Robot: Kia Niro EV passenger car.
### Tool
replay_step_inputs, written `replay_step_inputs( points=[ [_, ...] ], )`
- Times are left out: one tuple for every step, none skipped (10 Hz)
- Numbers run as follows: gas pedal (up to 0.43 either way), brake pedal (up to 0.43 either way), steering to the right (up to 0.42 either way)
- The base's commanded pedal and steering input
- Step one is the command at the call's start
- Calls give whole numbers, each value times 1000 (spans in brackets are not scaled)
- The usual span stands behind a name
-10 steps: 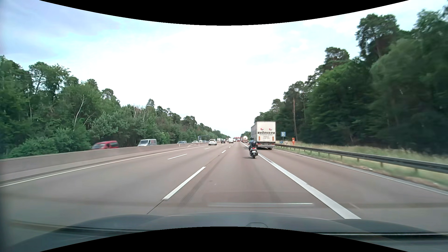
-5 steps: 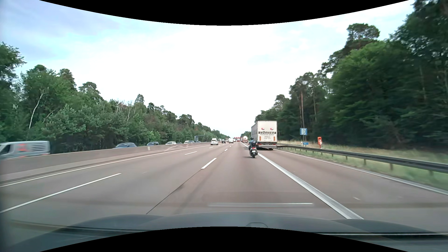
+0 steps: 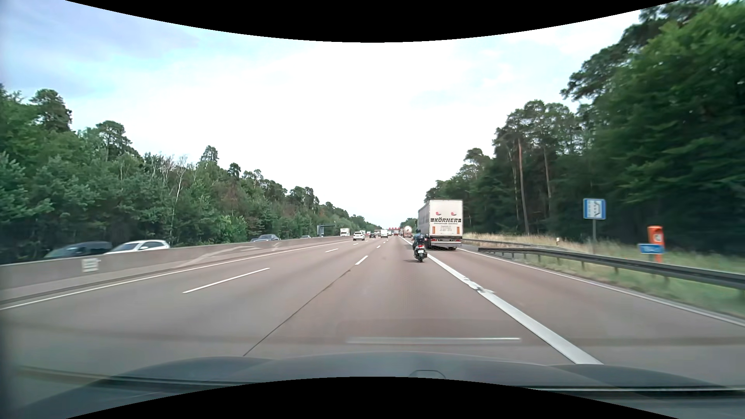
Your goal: Follow the waypoints while adhering to traffic rules and regulations
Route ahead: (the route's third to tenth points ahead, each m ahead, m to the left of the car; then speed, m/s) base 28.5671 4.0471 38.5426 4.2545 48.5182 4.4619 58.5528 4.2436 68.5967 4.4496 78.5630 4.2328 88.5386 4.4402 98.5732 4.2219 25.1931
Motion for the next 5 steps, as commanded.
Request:
replay_step_inputs(
  points=[
    [59, 0, -4],
    [59, 0, -4],
    [67, 0, -4],
    [67, 0, -4],
    [67, 0, -4]
  ],
)
